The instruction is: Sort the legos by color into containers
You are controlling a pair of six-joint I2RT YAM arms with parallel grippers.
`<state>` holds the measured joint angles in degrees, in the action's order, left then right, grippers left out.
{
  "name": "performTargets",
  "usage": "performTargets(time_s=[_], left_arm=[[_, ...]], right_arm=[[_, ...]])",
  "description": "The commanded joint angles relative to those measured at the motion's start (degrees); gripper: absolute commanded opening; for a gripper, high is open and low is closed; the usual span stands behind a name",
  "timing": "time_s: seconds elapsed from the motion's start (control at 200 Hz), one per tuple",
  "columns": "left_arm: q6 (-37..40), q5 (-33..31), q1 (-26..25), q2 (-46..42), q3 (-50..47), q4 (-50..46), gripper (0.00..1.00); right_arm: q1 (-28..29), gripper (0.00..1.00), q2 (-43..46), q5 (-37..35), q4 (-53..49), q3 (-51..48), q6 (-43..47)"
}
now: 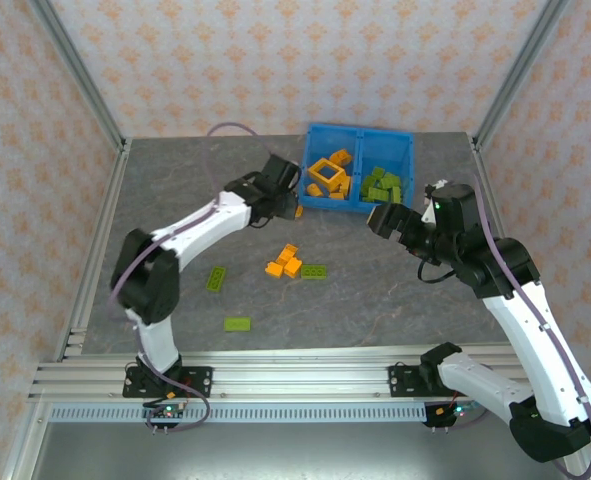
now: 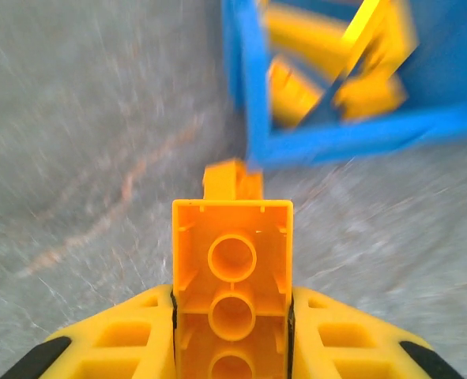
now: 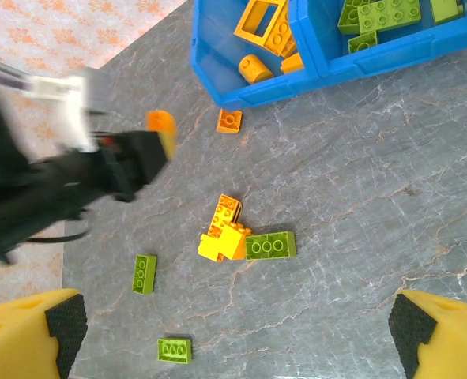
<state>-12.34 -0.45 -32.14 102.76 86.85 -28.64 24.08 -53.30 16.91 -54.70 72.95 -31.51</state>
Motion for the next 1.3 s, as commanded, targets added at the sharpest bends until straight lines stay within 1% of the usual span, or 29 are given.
performTargets(time_s=[0.0,0.105,0.185,0.315,0.385,0.49,0.571,0.656,0.776,0.866,0.976,1.076,1.191,1.251,1.291], left_arm=[[-0.51,-0.65,-1.72,-3.12,5.68,-0.01,0.26],[-0.47,-2.34,-2.14,0.83,13.72,-0.89,0.26],[-0.39,-3.08,-2.14,6.19,21.19,-2.13,0.26],[-0.68,-3.28,-2.05,18.43,34.30,-4.05,0.26],[-0.41,-4.37,-1.88,24.83,41.62,-5.47,0.26],[-1.31,-3.48,-1.22,33.45,52.98,-9.47,0.26],[-1.91,-2.44,-1.05,37.59,57.35,-9.60,0.26],[-2.53,-0.63,-1.01,39.75,58.43,-8.30,0.28],[-3.63,-0.58,-0.99,40.57,58.69,-8.04,0.34],[-3.83,0.05,-0.99,39.53,58.70,-7.98,0.44],[-3.60,0.49,-1.13,37.25,58.64,-7.90,0.50],[-3.32,0.46,-1.08,34.26,58.61,-8.18,0.53],[-2.80,0.91,-1.08,29.35,57.90,-9.47,0.52],[-2.46,1.75,-1.14,25.35,55.42,-9.42,0.52],[-2.03,2.30,-1.08,21.92,52.15,-8.76,0.52]], right_arm=[[0.22,0.99,-0.18,-1.61,0.28,-0.53,-0.32],[0.20,0.99,-0.40,-1.35,0.56,-0.75,-0.48],[0.23,0.99,-0.40,-1.35,0.27,-0.84,-0.55],[0.24,0.99,-0.07,-2.01,-1.08,-0.62,-0.53],[0.23,0.99,0.27,-2.47,-1.59,-0.77,-0.57],[0.26,0.99,0.80,-2.58,-2.03,-1.13,-0.66],[0.18,0.99,1.08,-2.50,-2.35,-1.29,-0.80],[0.19,0.99,1.44,-2.62,-2.52,-1.66,-1.13],[0.23,0.99,1.71,-2.48,-2.43,-1.93,-1.41],[0.21,0.99,1.69,-2.38,-2.34,-1.86,-1.39],[0.27,0.99,1.62,-2.49,-1.93,-1.84,-1.28],[0.21,0.99,1.35,-2.40,-1.56,-1.84,-1.26],[0.27,0.99,0.93,-1.79,-0.71,-2.00,-1.02],[0.34,0.99,0.54,-1.79,-0.04,-2.40,-0.69],[0.45,0.99,-0.14,-1.75,0.51,-2.59,-0.49]])
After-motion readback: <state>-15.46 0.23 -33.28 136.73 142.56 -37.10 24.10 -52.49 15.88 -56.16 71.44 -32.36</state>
